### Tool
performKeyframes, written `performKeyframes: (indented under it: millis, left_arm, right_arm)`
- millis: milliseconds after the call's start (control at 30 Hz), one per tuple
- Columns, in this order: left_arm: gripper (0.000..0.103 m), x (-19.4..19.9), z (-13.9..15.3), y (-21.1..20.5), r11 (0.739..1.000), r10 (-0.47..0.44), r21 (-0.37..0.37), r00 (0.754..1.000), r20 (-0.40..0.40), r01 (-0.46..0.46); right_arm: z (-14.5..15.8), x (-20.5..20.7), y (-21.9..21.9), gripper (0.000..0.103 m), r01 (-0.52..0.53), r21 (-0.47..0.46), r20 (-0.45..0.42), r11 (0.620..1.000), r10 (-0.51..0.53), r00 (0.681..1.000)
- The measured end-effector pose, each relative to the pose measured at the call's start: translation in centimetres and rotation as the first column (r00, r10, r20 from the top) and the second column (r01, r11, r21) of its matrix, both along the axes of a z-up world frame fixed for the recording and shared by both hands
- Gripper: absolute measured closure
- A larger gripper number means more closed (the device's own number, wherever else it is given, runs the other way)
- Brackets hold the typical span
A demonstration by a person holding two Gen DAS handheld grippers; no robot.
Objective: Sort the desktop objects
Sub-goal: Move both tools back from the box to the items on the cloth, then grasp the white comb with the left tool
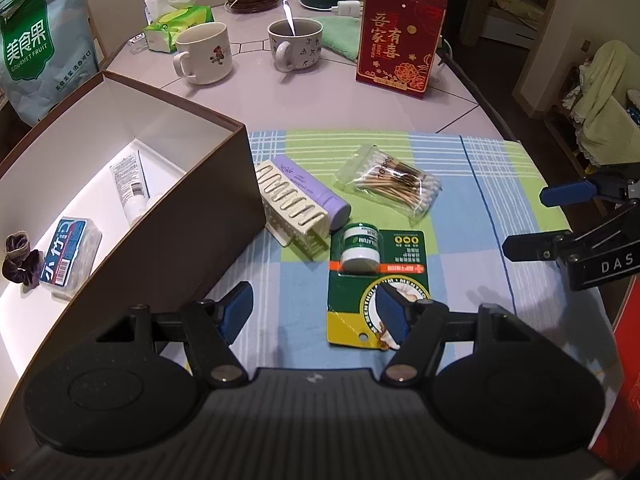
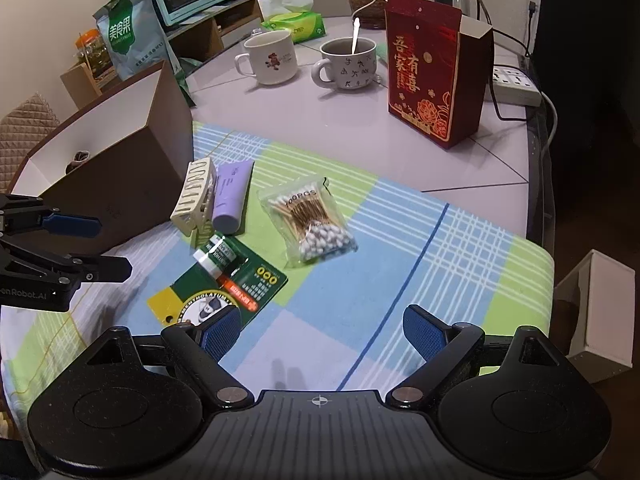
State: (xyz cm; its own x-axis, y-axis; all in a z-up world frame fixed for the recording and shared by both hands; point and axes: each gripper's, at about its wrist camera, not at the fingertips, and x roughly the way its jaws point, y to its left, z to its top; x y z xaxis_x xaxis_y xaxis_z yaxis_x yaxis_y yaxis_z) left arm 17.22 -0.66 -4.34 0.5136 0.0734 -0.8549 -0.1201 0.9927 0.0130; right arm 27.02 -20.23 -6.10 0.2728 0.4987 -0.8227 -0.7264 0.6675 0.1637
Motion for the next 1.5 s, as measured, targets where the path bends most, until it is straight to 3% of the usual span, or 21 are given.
performKeyframes:
  millis: [500,1000,1167,1267,1500]
  left_arm:
    - [0.039,2.9,-1.7,-0.1,0.998,0.041,-0.041,0.999,0.019,-0.040]
    - [0.054,6.2,-4.1,0.8,0.988,0.150,-0.042,0.988,0.036,-0.148]
    - [0.064,6.6,-4.7,1.4,0.984,0.171,-0.046,0.985,0.032,-0.170]
    - [0.073,6.6,-5.0,1.7,0.986,0.159,-0.062,0.987,0.030,-0.157]
    - [0.077,4.3,-4.8,1.4,0.998,0.058,-0.029,0.998,0.008,-0.058]
  right_arm:
    - [-1.4,2.5,0.5,0.012,-0.008,-0.013,-0.022,1.000,0.007,1.000]
    - [-2.5,3.8,0.4,0.012,0.012,-0.021,-0.049,1.000,-0.013,0.999]
    - [-2.7,3.9,0.5,0.012,0.016,-0.024,-0.053,1.000,-0.017,0.998]
    - [-2.8,3.9,0.6,0.012,0.016,-0.025,-0.054,1.000,-0.018,0.998]
    - [-3.1,3.9,0.6,0.012,0.019,-0.025,-0.061,1.000,-0.021,0.998]
